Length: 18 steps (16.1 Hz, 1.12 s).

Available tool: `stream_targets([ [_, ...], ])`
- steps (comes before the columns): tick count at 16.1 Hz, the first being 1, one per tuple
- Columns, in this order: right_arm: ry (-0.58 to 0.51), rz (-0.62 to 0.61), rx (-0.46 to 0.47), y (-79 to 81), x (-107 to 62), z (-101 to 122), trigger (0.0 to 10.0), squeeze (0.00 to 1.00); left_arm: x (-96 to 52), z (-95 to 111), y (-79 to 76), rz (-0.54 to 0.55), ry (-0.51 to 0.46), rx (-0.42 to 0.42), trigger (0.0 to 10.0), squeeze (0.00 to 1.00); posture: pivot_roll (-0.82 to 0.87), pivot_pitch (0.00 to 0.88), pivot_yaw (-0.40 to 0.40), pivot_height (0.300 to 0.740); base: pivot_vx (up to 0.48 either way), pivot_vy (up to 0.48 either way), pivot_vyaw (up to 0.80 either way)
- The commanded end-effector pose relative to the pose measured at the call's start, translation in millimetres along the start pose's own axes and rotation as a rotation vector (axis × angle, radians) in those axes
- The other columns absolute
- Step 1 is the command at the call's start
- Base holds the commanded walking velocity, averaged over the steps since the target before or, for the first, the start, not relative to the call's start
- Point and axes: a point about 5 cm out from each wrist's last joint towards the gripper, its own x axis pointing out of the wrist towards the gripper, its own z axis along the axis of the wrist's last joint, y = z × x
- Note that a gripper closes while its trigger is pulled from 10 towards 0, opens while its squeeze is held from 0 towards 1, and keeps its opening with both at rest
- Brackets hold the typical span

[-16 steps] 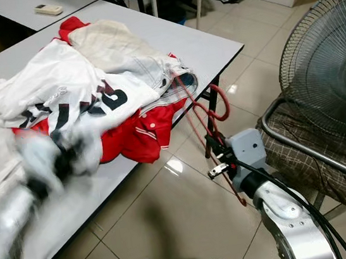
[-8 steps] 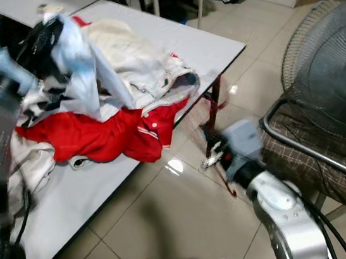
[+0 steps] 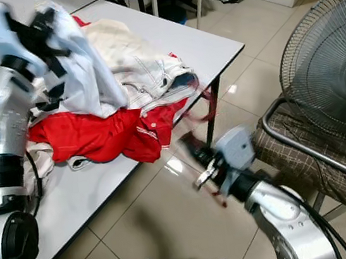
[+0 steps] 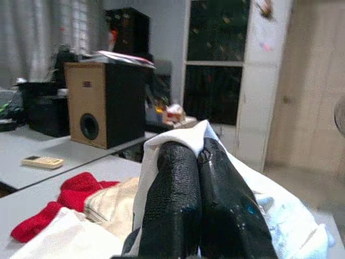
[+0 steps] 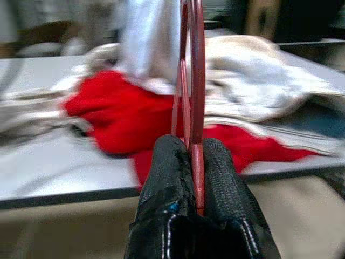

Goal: Hang hanger

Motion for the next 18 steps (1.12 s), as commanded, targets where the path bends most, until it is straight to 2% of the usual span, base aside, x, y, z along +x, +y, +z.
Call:
stream_targets([
  [1, 0.013, 0.046, 0.023, 5.1, -1.1, -0.2, 10.0, 0.0, -5.6, 11.9, 5.2, 0.026, -0.046, -0.056, 0.0, 0.0, -0.1, 0.107, 0.054, 0.74, 0.0, 0.0, 0.0],
  [2, 0.035, 0.052, 0.043, 4.8, 0.0, -3.4, 10.0, 0.0, -16.5, 14.0, 6.1, 0.028, -0.052, -0.076, 0.0, 0.0, -0.09, 0.108, 0.042, 0.74, 0.0, 0.0, 0.0],
  [5, 0.091, 0.082, 0.05, 0.6, 4.4, -8.7, 10.0, 0.0, -31.9, 11.4, 4.2, 0.027, -0.041, -0.066, 0.0, 0.0, -0.08, 0.109, 0.024, 0.74, 0.0, 0.0, 0.0],
  [9, 0.218, 0.109, -0.036, -26.6, 8.7, -12.3, 10.0, 0.0, -45.9, 5.5, -1.6, -0.024, 0.015, -0.046, 0.0, 0.0, -0.09, 0.102, 0.005, 0.74, 0.0, 0.0, 0.0],
  [10, 0.227, 0.103, -0.053, -36.7, 15.4, -10.2, 10.0, 0.0, -52.5, 3.4, -4.2, -0.052, 0.04, -0.021, 0.0, 0.0, -0.09, 0.1, 0.0, 0.74, 0.0, 0.0, 0.0],
  [11, 0.224, 0.144, -0.096, -43.8, 31.3, -3.6, 10.0, 0.0, -63.9, -0.4, -1.5, -0.036, 0.072, -0.008, 0.0, 0.0, -0.08, 0.097, -0.017, 0.74, 0.0, 0.0, 0.0],
  [13, 0.218, 0.202, -0.124, -45.2, 46.8, 2.0, 10.0, 0.0, -72.4, -2.4, 3.0, -0.009, 0.09, -0.004, 0.0, 0.0, -0.07, 0.095, -0.025, 0.74, 0.0, 0.0, 0.0],
  [14, 0.19, 0.21, -0.166, -48.5, 60.6, 9.0, 10.0, 0.0, -78.1, -6.4, 8.1, 0.011, 0.122, 0.023, 0.0, 0.0, -0.07, 0.093, -0.03, 0.74, 0.0, 0.0, 0.0],
  [15, 0.111, 0.189, -0.199, -53.7, 78.3, 25.8, 10.0, 0.0, -86.7, -14.4, 16.4, 0.045, 0.182, 0.087, 0.0, 0.0, -0.06, 0.093, -0.035, 0.74, 0.0, 0.0, 0.0],
  [16, -0.035, 0.157, -0.2, -57.1, 91.4, 52.4, 10.0, 0.0, -98.0, -25.7, 23.9, 0.074, 0.259, 0.148, 0.0, 0.0, -0.06, 0.093, -0.037, 0.74, 0.0, 0.0, 0.0],
  [17, -0.174, 0.151, -0.141, -57.7, 95.6, 76.5, 10.0, 0.0, -114.1, -39.9, 35.4, 0.145, 0.343, 0.189, 0.0, 0.0, -0.06, 0.095, -0.034, 0.74, 0.0, 0.0, 0.0],
  [18, -0.236, 0.135, -0.115, -59.8, 94.0, 85.3, 10.0, 0.0, -126.9, -49.2, 45.1, 0.217, 0.398, 0.214, 0.0, 0.0, -0.06, 0.096, -0.033, 0.74, 0.0, 0.0, 0.0],
])
